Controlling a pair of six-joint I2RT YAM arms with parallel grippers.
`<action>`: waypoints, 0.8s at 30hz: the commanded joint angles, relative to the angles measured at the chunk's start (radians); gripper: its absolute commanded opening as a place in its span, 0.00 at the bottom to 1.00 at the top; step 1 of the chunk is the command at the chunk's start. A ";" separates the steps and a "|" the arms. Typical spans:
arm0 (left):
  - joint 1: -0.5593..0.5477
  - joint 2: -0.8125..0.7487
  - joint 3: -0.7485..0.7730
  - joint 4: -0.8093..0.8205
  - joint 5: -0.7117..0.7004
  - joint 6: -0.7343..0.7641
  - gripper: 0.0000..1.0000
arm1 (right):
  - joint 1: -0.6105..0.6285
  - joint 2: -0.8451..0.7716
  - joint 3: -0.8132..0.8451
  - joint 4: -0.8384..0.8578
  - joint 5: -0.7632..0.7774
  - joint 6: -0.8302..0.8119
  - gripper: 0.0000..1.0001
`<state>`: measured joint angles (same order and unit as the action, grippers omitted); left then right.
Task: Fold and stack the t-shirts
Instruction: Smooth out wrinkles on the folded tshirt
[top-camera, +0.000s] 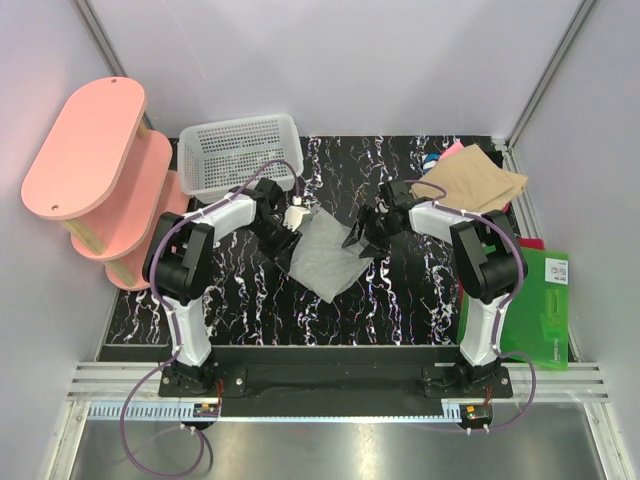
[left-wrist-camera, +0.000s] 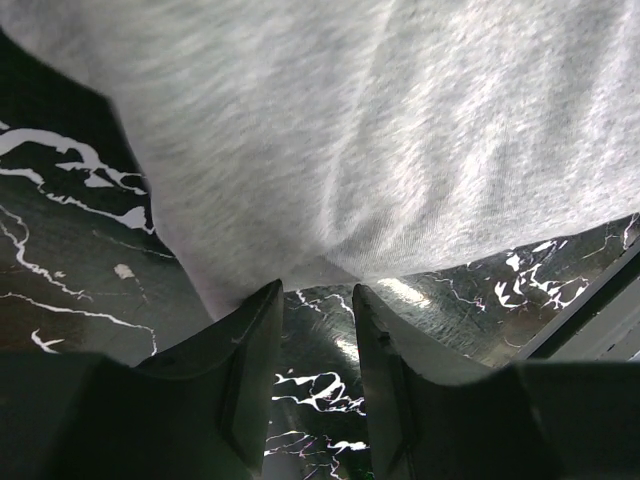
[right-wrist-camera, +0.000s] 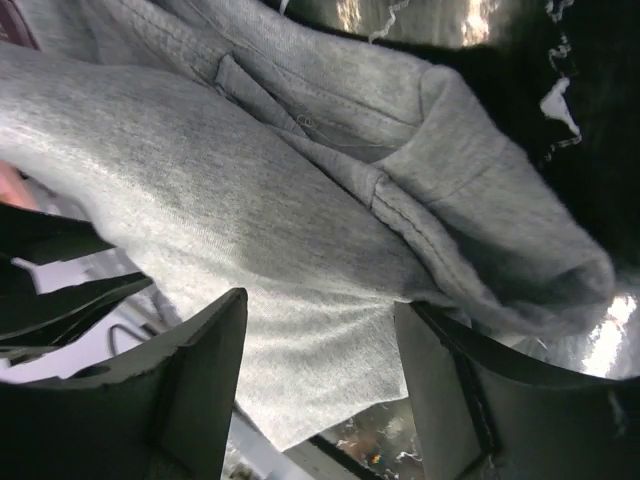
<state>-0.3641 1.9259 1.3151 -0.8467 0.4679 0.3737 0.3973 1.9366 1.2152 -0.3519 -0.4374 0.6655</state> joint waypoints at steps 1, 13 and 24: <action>0.017 -0.015 -0.005 0.032 0.015 0.017 0.40 | -0.005 0.100 -0.040 0.043 -0.050 0.019 0.68; 0.069 -0.353 0.007 -0.057 0.003 0.070 0.40 | 0.001 -0.124 -0.062 -0.016 -0.135 0.036 0.68; 0.251 -0.528 0.101 -0.072 0.098 -0.016 0.43 | 0.054 0.028 0.338 -0.093 -0.228 0.034 0.67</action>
<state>-0.1120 1.4322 1.4109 -0.8986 0.5205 0.3859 0.4191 1.8107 1.4334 -0.4164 -0.6128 0.7116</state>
